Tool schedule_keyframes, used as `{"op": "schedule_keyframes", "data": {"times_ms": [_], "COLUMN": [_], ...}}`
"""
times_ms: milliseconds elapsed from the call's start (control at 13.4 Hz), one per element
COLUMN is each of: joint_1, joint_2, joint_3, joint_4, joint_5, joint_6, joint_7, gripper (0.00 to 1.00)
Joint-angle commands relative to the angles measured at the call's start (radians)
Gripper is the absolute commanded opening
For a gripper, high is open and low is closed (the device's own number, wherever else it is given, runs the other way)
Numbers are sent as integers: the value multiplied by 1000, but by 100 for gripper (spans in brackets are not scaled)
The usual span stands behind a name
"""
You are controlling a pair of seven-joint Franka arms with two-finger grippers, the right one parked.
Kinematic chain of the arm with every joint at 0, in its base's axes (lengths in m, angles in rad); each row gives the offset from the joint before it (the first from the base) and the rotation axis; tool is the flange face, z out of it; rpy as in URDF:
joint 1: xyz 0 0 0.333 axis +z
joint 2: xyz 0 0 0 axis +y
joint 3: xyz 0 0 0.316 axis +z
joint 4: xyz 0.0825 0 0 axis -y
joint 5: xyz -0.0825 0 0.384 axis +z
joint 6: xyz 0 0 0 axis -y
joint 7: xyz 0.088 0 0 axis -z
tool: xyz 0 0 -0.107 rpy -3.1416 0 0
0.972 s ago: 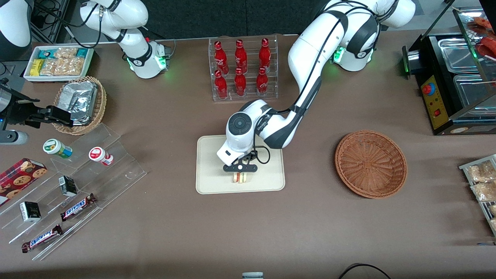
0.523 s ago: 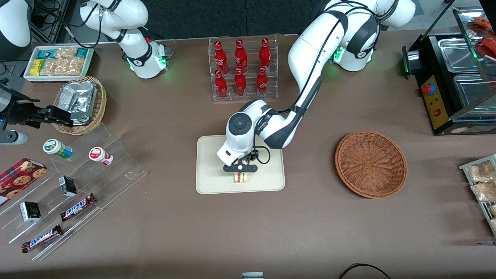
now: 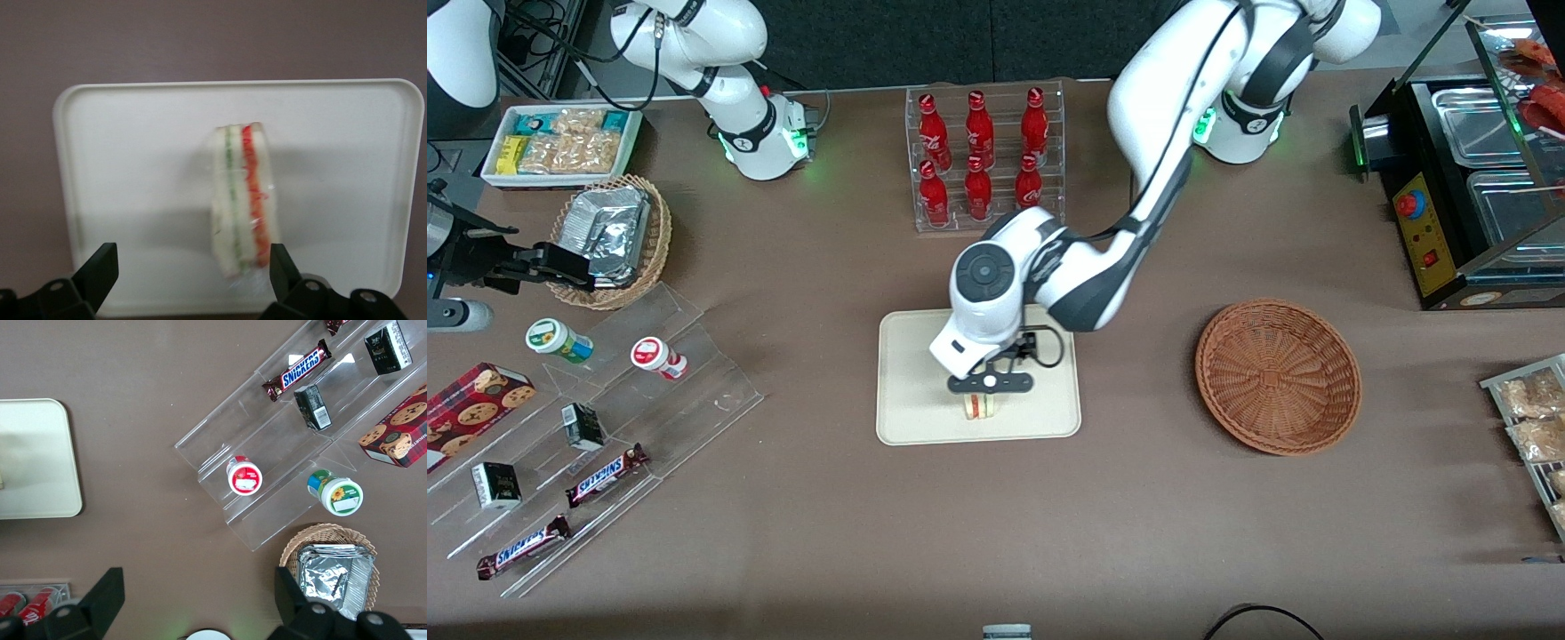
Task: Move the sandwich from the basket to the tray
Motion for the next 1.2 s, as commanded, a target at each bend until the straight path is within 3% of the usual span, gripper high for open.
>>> {"op": "schedule_keyframes", "data": {"times_ms": [0,299,673,897,1121], "joint_1": [63,161,374,479,559], "joint_2": [-197,-381,-568,-651,-751], "joint_3": [-4,4,7,8,8], "joint_4": [-218,-440,-671,-736,-787], "joint_5": [-41,-26,-4,31,37], "joint_6": [-25,-17,13,9,4], "joint_7": [139,285,547,687,713], "gripper": [100,100,99,99,99]}}
